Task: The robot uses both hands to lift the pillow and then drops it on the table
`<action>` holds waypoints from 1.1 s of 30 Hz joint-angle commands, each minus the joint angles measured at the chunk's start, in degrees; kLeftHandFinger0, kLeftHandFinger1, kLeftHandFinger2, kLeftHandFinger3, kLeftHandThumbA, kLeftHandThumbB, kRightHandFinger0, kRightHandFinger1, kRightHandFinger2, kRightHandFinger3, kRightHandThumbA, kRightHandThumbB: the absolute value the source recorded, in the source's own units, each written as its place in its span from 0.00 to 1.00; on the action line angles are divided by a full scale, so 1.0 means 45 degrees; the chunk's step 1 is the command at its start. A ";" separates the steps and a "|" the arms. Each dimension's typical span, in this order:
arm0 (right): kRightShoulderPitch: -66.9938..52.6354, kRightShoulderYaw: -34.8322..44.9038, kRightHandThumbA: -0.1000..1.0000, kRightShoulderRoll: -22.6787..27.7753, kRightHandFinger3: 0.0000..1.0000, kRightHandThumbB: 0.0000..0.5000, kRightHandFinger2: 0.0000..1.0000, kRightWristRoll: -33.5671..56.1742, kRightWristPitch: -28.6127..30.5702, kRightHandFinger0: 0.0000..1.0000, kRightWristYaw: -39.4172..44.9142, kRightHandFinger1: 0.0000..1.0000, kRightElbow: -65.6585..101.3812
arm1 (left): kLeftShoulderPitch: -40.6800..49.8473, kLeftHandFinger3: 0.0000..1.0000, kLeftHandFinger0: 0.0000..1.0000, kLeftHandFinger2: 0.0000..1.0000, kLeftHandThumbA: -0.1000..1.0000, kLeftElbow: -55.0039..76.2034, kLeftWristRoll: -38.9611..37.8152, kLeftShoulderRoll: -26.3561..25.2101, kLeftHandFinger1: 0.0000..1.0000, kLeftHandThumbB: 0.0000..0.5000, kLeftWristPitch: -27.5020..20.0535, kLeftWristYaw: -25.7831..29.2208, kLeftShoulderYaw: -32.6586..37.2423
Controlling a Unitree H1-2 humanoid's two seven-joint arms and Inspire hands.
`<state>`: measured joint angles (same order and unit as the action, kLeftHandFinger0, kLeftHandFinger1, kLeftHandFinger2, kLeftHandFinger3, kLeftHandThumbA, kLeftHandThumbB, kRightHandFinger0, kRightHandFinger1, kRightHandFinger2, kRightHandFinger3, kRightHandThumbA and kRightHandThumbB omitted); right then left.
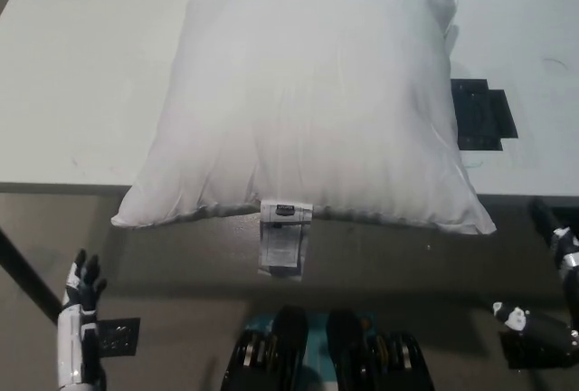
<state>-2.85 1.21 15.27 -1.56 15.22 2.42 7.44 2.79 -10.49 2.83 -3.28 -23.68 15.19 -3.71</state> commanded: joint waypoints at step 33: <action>1.0095 0.1146 1.00 0.0308 1.00 0.65 1.00 -0.1609 -0.4247 1.00 -0.0596 1.00 0.0648 | -0.9669 1.00 1.00 1.00 1.00 0.2406 0.2105 -0.4761 1.00 0.24 0.0685 -0.0650 -0.1532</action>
<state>37.07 7.27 17.22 -6.29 -4.21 1.59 13.59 -36.22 5.09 12.16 -23.76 -24.10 14.58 -11.49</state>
